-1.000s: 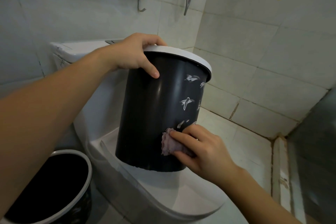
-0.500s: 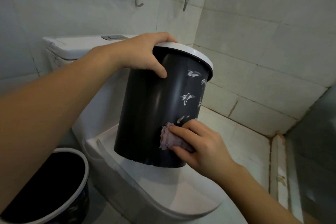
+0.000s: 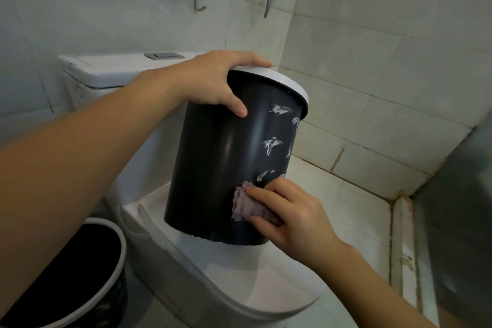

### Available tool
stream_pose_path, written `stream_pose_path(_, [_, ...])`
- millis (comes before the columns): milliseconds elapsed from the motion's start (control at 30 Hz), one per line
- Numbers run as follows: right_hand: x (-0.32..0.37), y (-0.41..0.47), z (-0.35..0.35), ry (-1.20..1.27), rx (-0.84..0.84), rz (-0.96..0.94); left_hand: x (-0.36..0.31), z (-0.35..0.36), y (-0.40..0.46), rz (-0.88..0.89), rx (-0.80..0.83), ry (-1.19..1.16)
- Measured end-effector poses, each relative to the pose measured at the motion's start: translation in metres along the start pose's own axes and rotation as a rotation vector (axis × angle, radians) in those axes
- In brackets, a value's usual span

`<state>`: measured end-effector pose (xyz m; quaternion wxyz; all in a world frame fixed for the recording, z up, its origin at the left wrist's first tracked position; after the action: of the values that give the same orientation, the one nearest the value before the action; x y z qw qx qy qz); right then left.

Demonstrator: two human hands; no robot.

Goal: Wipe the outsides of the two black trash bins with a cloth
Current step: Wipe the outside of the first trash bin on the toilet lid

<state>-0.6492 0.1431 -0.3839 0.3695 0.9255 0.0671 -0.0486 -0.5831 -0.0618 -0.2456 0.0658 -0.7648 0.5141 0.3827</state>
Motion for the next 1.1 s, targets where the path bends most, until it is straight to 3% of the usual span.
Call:
stream_pose_path(167, [0.000, -0.005, -0.001, 0.055, -0.003, 0.058, 0.006, 0.000, 0.001, 0.006, 0.006, -0.012])
stream_pose_path(467, [0.010, -0.006, -0.002, -0.041, 0.020, -0.149, 0.012, -0.005, -0.004, -0.005, -0.002, -0.046])
stream_pose_path(667, [-0.014, 0.023, -0.011, -0.103, -0.112, 0.079, 0.013, -0.005, -0.003, 0.000, -0.016, -0.053])
stream_pose_path(967, [0.016, -0.017, 0.001, -0.061, 0.077, -0.253, 0.016, -0.011, -0.005, -0.005, -0.011, -0.112])
stream_pose_path(1100, [-0.001, 0.001, -0.005, -0.128, -0.001, -0.143, 0.015, -0.010, -0.005, 0.002, -0.002, -0.136])
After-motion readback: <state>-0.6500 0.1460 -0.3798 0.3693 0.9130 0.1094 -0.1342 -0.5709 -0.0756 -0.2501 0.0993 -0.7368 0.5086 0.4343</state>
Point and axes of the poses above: each hand's wrist, its own y-axis towards the middle knuckle, its own z-axis out of the palm, x = y × z, the point moved 6 cm from there along y, towards the middle knuckle, and after that the axes turned 11 degrees about -y, right-handed, at the moved point
